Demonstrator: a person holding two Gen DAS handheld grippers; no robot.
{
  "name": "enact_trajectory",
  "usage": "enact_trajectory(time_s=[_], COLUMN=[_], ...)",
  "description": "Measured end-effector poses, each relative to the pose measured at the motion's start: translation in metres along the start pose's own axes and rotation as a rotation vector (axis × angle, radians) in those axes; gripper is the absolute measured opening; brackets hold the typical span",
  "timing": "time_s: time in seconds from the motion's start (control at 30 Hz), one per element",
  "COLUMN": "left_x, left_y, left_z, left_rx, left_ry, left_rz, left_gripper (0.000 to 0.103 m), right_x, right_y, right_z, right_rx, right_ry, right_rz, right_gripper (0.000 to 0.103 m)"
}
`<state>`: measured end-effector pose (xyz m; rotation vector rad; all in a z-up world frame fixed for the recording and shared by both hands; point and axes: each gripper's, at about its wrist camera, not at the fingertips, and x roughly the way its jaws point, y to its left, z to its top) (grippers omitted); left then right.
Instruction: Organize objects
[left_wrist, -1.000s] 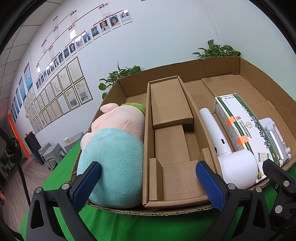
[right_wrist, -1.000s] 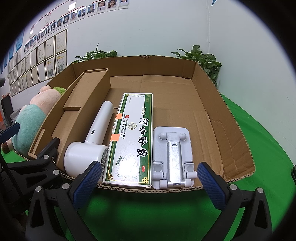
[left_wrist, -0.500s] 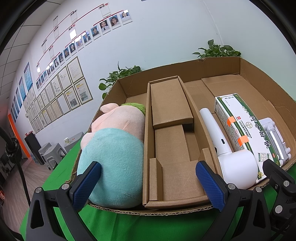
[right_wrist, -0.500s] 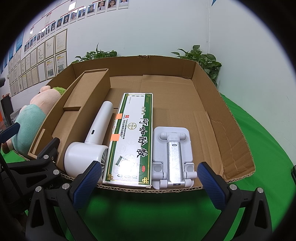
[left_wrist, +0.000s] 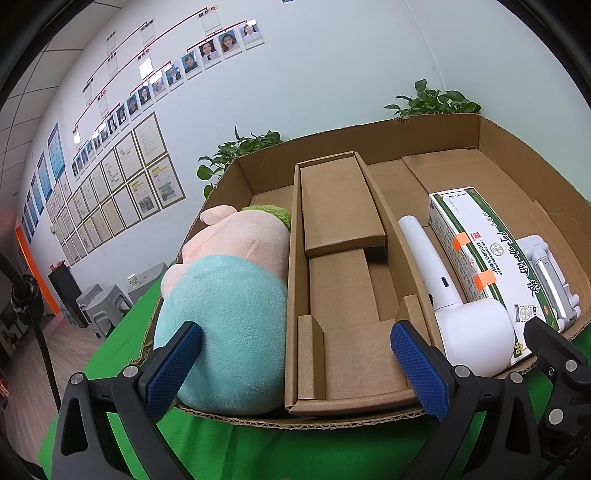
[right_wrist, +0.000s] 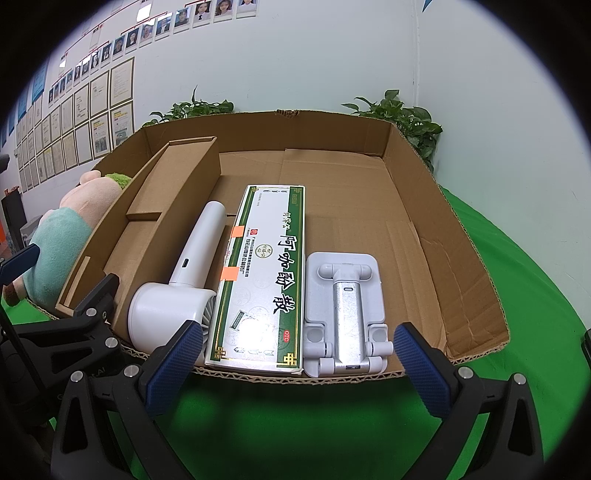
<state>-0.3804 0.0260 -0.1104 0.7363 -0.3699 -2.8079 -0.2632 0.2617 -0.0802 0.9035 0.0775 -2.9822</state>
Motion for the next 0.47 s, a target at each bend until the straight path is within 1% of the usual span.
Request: enact_trajectory(time_s=[0.27, 0.47], left_x=[0.0019, 0.0039], left_y=[0.0, -0.0029], left_z=[0.0008, 0.0012], left_rx=[-0.01, -0.003], left_ry=[-0.005, 0.0], left_rz=[-0.012, 0.003], left_gripper=[0.103, 0.103], right_x=[-0.0004, -0.0004], right_y=[-0.0002, -0.0002], right_z=[-0.0001, -0.0001], right_rx=[0.0, 0.0], right_ry=[0.0, 0.0], right_rz=[0.0, 0.0], right_gripper=[0.103, 0.103])
